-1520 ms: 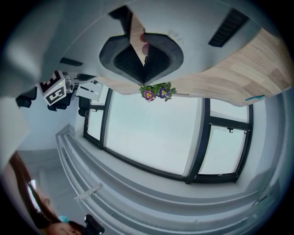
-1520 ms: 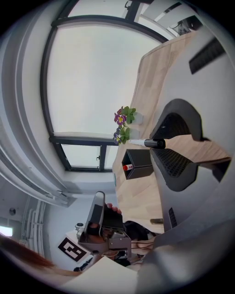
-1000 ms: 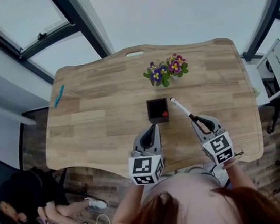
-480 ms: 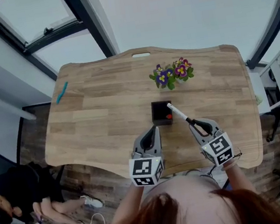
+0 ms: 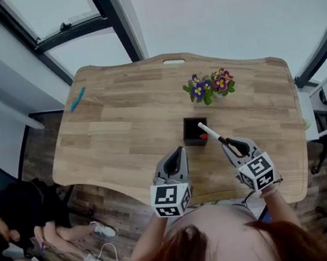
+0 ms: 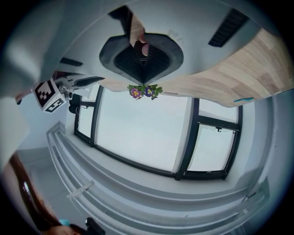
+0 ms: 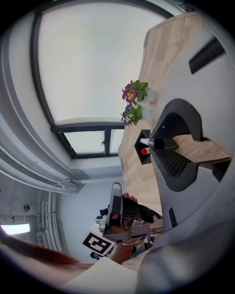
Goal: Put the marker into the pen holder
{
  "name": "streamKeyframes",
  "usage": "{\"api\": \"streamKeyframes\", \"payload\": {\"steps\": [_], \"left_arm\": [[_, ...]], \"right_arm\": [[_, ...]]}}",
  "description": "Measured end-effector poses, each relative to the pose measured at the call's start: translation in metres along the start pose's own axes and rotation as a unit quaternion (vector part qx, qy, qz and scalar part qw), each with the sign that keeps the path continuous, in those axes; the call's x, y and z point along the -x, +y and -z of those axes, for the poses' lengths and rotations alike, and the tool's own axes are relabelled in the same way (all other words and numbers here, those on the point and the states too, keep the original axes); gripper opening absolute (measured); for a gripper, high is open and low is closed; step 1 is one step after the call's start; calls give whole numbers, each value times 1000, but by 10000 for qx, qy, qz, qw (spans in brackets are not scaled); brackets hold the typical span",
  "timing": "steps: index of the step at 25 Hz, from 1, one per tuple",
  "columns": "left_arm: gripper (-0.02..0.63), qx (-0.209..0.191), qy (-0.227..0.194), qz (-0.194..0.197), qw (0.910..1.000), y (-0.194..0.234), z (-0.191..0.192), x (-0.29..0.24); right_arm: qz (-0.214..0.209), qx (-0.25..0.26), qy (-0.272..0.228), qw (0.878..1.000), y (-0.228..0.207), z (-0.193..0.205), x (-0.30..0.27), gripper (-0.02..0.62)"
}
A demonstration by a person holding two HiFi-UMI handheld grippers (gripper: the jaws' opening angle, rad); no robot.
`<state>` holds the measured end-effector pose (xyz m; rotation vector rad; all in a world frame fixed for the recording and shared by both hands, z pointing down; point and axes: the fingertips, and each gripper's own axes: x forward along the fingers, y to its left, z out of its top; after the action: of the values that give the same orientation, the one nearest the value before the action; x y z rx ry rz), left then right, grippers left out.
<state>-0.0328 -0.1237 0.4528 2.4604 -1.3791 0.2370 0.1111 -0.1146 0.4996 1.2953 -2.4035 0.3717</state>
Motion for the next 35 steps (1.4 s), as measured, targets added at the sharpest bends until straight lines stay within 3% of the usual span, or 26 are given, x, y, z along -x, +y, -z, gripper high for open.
{"api": "streamKeyframes", "payload": {"steps": [35], "left_arm": [[2,254,121,-625,9976,45,11,-3]], "right_arm": [[-469,-478,-111,9977,-6,-21,-58,58]]}}
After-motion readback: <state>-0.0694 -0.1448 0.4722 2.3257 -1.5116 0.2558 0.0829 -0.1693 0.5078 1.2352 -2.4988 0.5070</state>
